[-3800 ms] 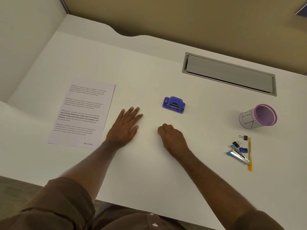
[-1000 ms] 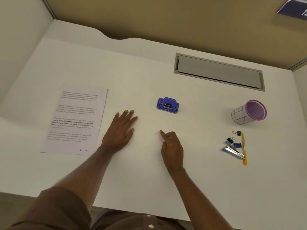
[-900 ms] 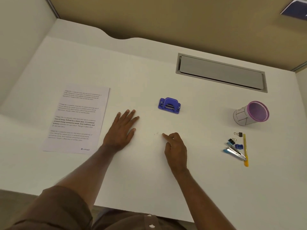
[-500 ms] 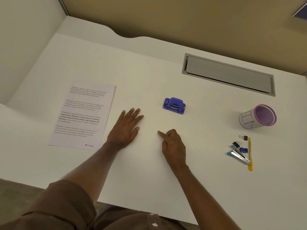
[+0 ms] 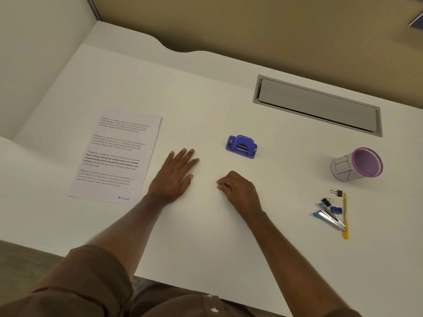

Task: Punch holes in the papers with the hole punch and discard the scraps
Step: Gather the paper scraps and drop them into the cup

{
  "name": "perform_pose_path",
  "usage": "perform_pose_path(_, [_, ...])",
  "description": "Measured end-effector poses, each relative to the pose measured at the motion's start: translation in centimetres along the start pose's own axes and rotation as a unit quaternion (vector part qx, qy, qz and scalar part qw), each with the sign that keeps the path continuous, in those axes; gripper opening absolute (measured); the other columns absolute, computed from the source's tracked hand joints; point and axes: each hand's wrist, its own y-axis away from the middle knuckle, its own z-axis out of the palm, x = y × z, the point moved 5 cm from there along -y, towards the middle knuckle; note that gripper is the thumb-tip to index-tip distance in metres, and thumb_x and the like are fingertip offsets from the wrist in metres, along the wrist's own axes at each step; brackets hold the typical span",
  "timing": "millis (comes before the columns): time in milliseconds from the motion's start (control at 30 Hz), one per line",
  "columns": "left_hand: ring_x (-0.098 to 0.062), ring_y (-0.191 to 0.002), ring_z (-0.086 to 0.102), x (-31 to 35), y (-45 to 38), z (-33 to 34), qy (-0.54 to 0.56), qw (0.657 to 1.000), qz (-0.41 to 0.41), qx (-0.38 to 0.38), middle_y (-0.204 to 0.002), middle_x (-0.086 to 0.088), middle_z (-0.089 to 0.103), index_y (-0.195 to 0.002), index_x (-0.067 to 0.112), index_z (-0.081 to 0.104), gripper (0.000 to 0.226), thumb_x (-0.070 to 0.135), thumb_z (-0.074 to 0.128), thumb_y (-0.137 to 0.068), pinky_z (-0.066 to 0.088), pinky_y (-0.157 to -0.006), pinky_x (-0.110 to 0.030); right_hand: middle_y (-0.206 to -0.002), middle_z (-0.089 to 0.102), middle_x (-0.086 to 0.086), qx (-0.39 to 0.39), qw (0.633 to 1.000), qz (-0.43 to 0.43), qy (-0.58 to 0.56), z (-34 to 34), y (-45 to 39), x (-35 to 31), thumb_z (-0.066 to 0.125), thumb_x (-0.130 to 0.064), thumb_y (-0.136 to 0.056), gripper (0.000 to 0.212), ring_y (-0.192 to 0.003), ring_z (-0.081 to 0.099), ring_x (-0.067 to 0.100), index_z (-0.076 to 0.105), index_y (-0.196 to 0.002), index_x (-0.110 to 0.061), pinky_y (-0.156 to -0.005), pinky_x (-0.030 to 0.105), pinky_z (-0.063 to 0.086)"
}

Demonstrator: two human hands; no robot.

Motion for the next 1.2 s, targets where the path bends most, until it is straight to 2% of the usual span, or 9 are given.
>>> perform_pose_path(167, [-0.024,-0.157,0.021,0.0,0.0,0.0,0.002,1.000,0.003,0.006,-0.168,-0.004,0.027,-0.155,0.018,0.040,0.052,0.030,0.037,-0.104,0.016,-0.128,-0.051,-0.092,0.065,0.004,-0.054,0.979,-0.101,0.170,0.0,-1.3,-1.3,0.057,-0.023,-0.097,0.017,-0.085,0.063,0.027,0.069,-0.091,-0.013,-0.063,0.042,0.054])
perform_pose_path(300, [-0.024,-0.157,0.021,0.0,0.1,0.0,0.001,1.000,0.006,0.012,-0.168,-0.004,0.027,-0.155,0.018,0.040,0.052,0.029,0.037,-0.104,0.017,-0.128,-0.052,-0.082,0.060,0.010,-0.081,0.952,-0.146,0.257,0.3,-1.9,-2.9,0.060,-0.006,-0.087,0.008,-0.070,0.059,0.030,0.061,-0.079,-0.007,-0.048,0.038,0.043])
perform_pose_path(400, [-0.024,-0.157,0.020,0.0,0.0,0.0,0.001,1.000,0.005,0.009,-0.168,-0.003,0.027,-0.155,0.018,0.040,0.052,0.030,0.036,-0.104,0.016,-0.128,-0.051,-0.091,0.057,0.010,-0.100,0.968,-0.087,0.212,0.3,-2.6,-2.0,0.049,-0.011,-0.092,0.011,-0.079,0.056,0.028,0.059,-0.089,-0.007,-0.061,0.042,0.043])
perform_pose_path(467, [-0.023,-0.158,0.020,-0.2,0.0,0.1,0.002,1.000,0.005,0.007,-0.169,-0.002,0.026,-0.155,0.019,0.039,0.053,0.030,0.036,-0.104,0.016,-0.128,-0.051,-0.085,0.056,0.005,-0.082,0.993,-0.013,0.084,-0.4,-2.8,-0.4,0.052,-0.014,-0.092,0.010,-0.075,0.053,0.022,0.057,-0.083,-0.011,-0.067,0.037,0.046])
perform_pose_path(567, [-0.023,-0.158,0.019,-0.2,0.1,0.2,-0.002,1.000,0.003,0.005,-0.169,-0.002,0.025,-0.155,0.019,0.039,0.053,0.031,0.035,-0.104,0.014,-0.129,-0.050,-0.080,0.060,0.003,-0.041,0.996,0.053,-0.054,-1.4,-2.1,1.6,0.058,-0.010,-0.089,0.010,-0.073,0.054,0.020,0.060,-0.080,-0.011,-0.070,0.032,0.045])
perform_pose_path(867, [-0.024,-0.157,0.021,-0.2,0.0,0.1,-0.004,1.000,0.001,-0.001,-0.168,-0.002,0.026,-0.155,0.019,0.040,0.053,0.031,0.034,-0.104,0.015,-0.128,-0.050,-0.086,0.066,0.003,-0.050,0.997,0.047,-0.017,-1.1,-0.9,1.8,0.062,-0.015,-0.091,0.010,-0.080,0.060,0.020,0.069,-0.086,-0.011,-0.077,0.039,0.051])
perform_pose_path(1000, [-0.024,-0.157,0.021,-0.2,0.0,0.1,-0.005,1.000,0.001,-0.001,-0.168,-0.002,0.026,-0.155,0.019,0.040,0.053,0.031,0.035,-0.104,0.015,-0.128,-0.051,-0.096,0.065,0.005,-0.067,0.996,0.012,0.058,-0.6,-1.1,0.6,0.056,-0.019,-0.096,0.014,-0.090,0.060,0.022,0.069,-0.094,-0.012,-0.079,0.040,0.050])
perform_pose_path(1100, [-0.023,-0.158,0.019,-0.1,0.1,0.2,-0.005,1.000,0.001,-0.003,-0.169,-0.002,0.025,-0.155,0.019,0.039,0.053,0.031,0.035,-0.104,0.014,-0.129,-0.050,-0.101,0.060,0.008,-0.089,0.973,-0.028,0.212,0.5,-1.3,-0.6,0.048,-0.019,-0.099,0.017,-0.094,0.059,0.027,0.062,-0.098,-0.010,-0.067,0.039,0.044])
perform_pose_path(1200, [-0.023,-0.158,0.019,-0.1,0.1,0.1,-0.006,1.000,0.001,-0.006,-0.169,-0.002,0.024,-0.156,0.019,0.038,0.053,0.031,0.035,-0.104,0.013,-0.129,-0.049,-0.100,0.059,0.015,-0.103,0.954,-0.041,0.279,1.5,-1.3,-1.6,0.051,-0.008,-0.092,0.011,-0.089,0.060,0.034,0.060,-0.098,-0.004,-0.059,0.038,0.036])
